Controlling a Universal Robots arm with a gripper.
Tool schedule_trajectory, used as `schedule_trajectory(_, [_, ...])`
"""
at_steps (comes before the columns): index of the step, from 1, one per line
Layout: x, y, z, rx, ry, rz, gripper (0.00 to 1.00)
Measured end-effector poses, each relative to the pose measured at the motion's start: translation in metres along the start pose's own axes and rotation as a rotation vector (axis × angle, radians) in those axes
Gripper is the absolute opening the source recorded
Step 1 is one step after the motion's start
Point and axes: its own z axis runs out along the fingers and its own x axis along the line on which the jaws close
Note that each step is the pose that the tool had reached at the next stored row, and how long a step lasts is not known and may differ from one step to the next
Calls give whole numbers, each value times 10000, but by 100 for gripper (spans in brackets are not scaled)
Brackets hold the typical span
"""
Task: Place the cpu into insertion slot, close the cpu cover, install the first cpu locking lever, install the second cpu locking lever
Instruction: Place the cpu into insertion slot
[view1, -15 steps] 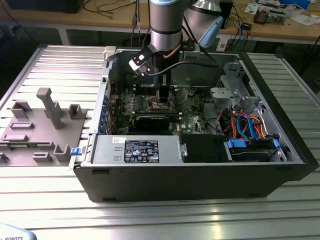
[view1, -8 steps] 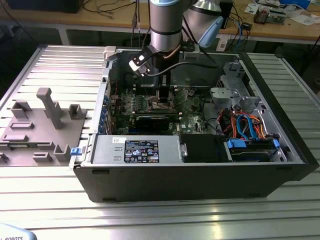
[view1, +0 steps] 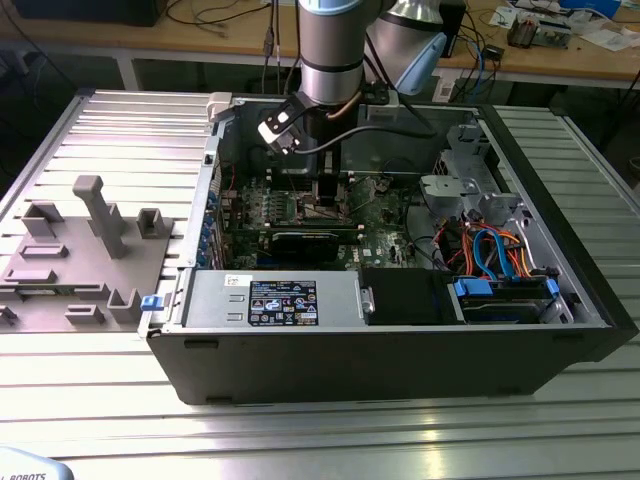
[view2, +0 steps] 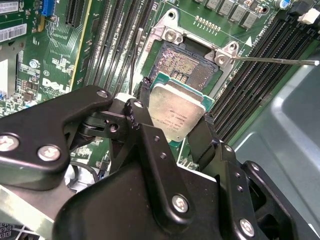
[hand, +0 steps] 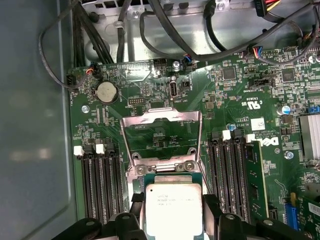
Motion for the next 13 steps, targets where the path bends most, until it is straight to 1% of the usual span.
schedule_trajectory(13, [0,-2,30,0,0,3,55])
